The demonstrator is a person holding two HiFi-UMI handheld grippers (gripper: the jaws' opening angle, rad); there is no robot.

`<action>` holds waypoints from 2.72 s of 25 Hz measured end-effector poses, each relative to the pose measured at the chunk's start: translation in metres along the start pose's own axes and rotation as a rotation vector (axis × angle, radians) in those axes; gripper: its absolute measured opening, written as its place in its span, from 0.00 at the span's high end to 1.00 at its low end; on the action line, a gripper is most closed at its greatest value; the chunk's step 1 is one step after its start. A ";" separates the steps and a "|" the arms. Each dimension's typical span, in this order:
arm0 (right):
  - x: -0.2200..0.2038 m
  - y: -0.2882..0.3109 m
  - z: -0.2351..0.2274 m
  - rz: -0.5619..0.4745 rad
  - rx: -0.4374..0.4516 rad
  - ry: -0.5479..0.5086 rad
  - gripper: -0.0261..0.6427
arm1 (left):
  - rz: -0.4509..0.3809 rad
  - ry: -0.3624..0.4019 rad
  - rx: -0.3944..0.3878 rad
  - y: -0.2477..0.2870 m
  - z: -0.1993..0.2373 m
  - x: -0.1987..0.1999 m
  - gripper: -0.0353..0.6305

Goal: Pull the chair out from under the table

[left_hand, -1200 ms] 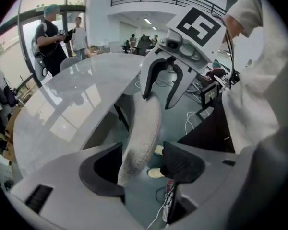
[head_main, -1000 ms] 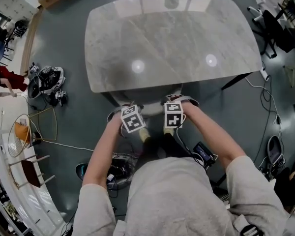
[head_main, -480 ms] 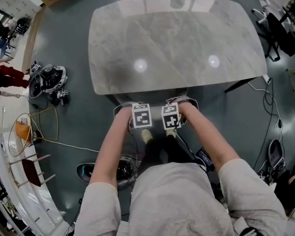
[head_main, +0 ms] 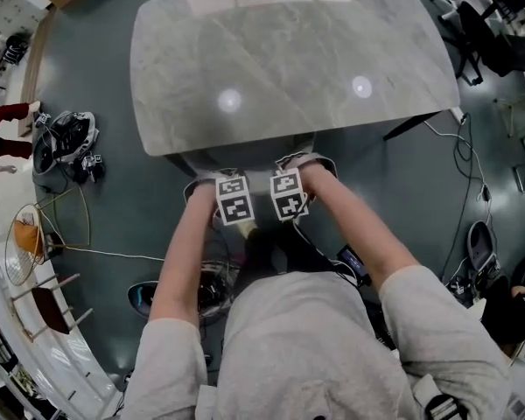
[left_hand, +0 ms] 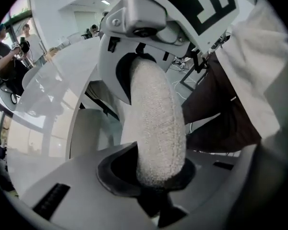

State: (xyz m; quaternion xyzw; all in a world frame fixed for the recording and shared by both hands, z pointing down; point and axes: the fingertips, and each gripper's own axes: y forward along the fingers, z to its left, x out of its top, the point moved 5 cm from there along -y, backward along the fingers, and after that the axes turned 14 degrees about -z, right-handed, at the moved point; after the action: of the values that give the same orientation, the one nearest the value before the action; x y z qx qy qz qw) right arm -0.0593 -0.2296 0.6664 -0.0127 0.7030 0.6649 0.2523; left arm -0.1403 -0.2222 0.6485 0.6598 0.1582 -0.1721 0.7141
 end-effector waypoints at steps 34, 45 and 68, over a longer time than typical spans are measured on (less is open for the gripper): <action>0.014 -0.006 0.092 -0.008 0.077 0.061 0.82 | -0.010 -0.057 -0.040 0.008 -0.093 0.020 0.81; 0.015 -0.008 0.120 0.001 0.086 0.072 0.82 | 0.002 -0.037 -0.031 0.011 -0.117 0.029 0.81; 0.035 0.001 0.199 -0.002 0.064 0.151 0.81 | 0.004 0.021 -0.059 0.021 -0.194 0.030 0.81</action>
State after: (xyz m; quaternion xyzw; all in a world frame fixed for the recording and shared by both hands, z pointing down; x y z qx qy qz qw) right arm -0.0229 -0.0307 0.6562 -0.0556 0.7409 0.6388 0.1995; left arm -0.1039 -0.0279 0.6385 0.6405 0.1694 -0.1588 0.7320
